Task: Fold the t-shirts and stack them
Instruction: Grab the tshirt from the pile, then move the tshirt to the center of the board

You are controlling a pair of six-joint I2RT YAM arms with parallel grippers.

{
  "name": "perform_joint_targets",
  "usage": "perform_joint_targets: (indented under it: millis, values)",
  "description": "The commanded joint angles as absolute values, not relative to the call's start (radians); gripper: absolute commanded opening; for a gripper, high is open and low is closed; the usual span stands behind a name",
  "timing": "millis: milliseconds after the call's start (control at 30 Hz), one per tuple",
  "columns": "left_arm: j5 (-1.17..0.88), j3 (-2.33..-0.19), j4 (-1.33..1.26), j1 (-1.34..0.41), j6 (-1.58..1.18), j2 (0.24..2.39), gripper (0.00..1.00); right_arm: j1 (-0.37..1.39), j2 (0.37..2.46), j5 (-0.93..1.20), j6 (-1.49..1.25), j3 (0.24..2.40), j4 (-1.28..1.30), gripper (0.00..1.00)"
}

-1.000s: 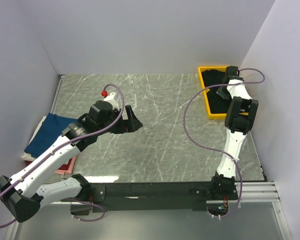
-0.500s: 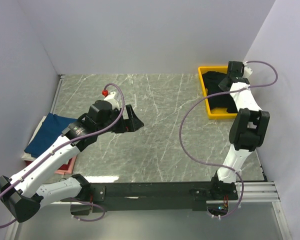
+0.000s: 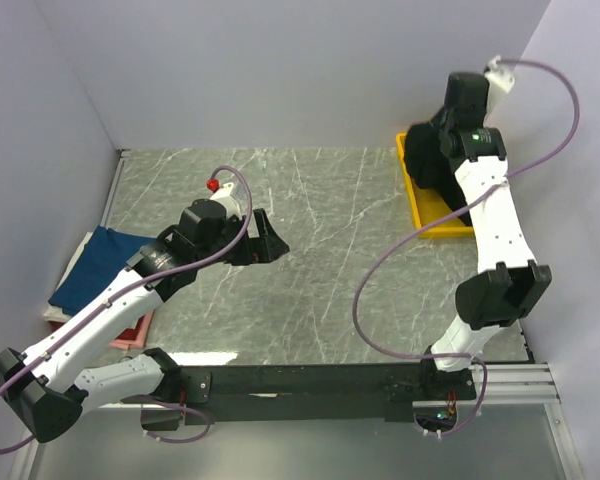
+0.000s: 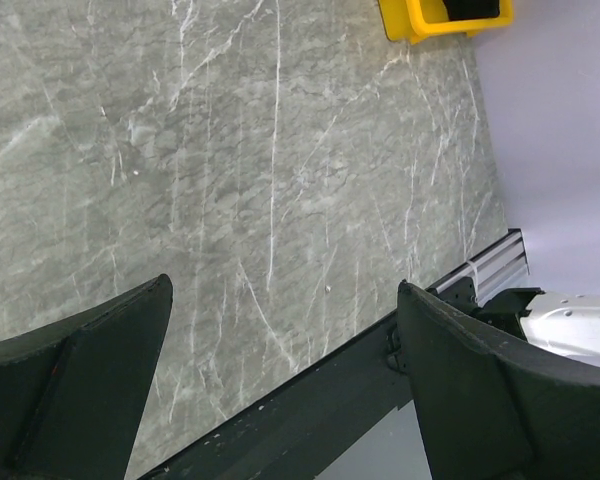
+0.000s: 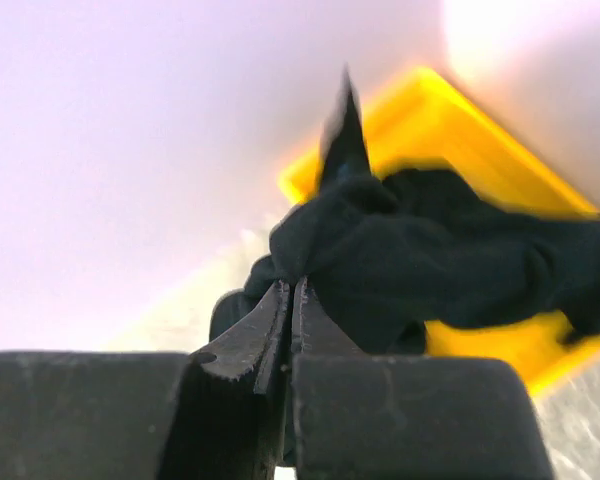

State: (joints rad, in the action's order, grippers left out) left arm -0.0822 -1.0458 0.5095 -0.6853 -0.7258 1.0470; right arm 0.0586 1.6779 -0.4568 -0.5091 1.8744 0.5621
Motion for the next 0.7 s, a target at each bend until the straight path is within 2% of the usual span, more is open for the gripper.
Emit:
perform_joint_targets:
  millis: [0,67,167,433,533,633,667]
  values:
    - [-0.081,-1.084,0.465,-0.680,-0.709,1.040,0.99,0.144,1.595,-0.538,-0.407,2.155,0.607,0.00]
    - [-0.075,-1.092,0.465,-0.678,-0.712,1.035,0.99,0.205,1.600,-0.526,-0.379,2.292,0.632,0.00]
    - [-0.066,-1.094,0.462,-0.675,-0.719,1.022,0.99,0.281,1.576,-0.489,-0.348,2.371,0.624,0.00]
    - [-0.025,-1.089,0.483,-0.670,-0.742,0.986,1.00,0.429,1.407,-0.300,-0.408,2.155,0.512,0.00]
    - [-0.003,-1.074,0.500,-0.666,-0.761,0.974,1.00,0.460,1.323,-0.212,-0.466,1.981,0.480,0.00]
    - [0.029,-1.036,0.508,-0.652,-0.790,0.962,0.99,0.475,1.208,-0.118,-0.563,1.648,0.353,0.00]
    - [0.031,-1.023,0.508,-0.649,-0.798,0.956,0.99,0.483,1.178,-0.056,-0.589,1.459,0.269,0.00]
